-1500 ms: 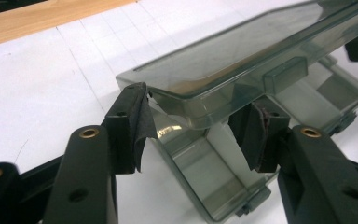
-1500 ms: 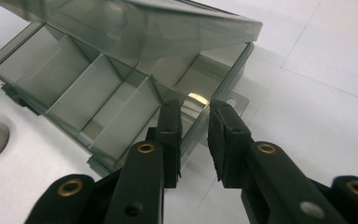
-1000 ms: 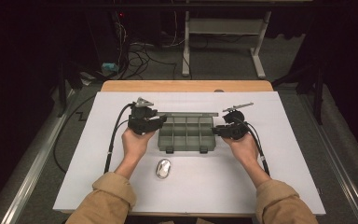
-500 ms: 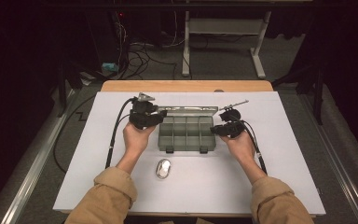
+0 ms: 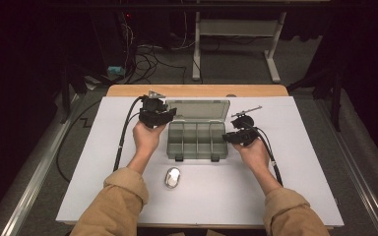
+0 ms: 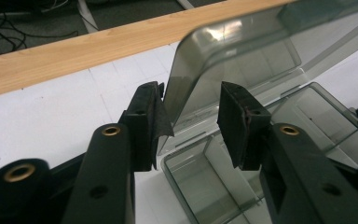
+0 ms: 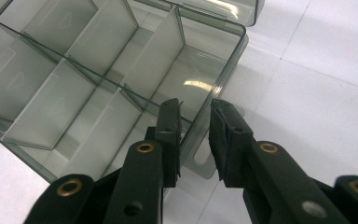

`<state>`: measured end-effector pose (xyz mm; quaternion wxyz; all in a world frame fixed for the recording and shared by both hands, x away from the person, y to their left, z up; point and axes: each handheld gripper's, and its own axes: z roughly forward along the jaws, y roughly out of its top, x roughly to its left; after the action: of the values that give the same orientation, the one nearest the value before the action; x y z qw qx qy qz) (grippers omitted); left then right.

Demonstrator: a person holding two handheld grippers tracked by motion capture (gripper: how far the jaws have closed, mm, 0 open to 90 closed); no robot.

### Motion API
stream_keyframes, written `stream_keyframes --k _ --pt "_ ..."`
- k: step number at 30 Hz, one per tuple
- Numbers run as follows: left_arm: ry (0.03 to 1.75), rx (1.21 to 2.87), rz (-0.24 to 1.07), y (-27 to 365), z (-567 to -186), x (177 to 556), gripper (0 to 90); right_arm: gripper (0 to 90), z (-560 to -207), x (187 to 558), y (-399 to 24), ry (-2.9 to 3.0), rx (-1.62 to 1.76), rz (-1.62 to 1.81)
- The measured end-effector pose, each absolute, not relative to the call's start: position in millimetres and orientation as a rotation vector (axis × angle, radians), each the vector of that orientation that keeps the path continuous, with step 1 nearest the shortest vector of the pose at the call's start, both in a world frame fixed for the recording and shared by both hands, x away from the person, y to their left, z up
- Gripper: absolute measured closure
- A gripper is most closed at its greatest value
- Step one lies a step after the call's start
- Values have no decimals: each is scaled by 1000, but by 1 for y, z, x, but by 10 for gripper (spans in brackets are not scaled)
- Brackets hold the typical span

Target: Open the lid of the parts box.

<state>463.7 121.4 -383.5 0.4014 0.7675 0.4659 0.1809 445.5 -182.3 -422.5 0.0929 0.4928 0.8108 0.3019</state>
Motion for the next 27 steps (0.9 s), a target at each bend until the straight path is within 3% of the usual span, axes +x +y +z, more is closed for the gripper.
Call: stream_keyframes --k 27 --pt "1281 1956 390 124 -419 494 723 744 -423 445 -182 2404 1456 889"
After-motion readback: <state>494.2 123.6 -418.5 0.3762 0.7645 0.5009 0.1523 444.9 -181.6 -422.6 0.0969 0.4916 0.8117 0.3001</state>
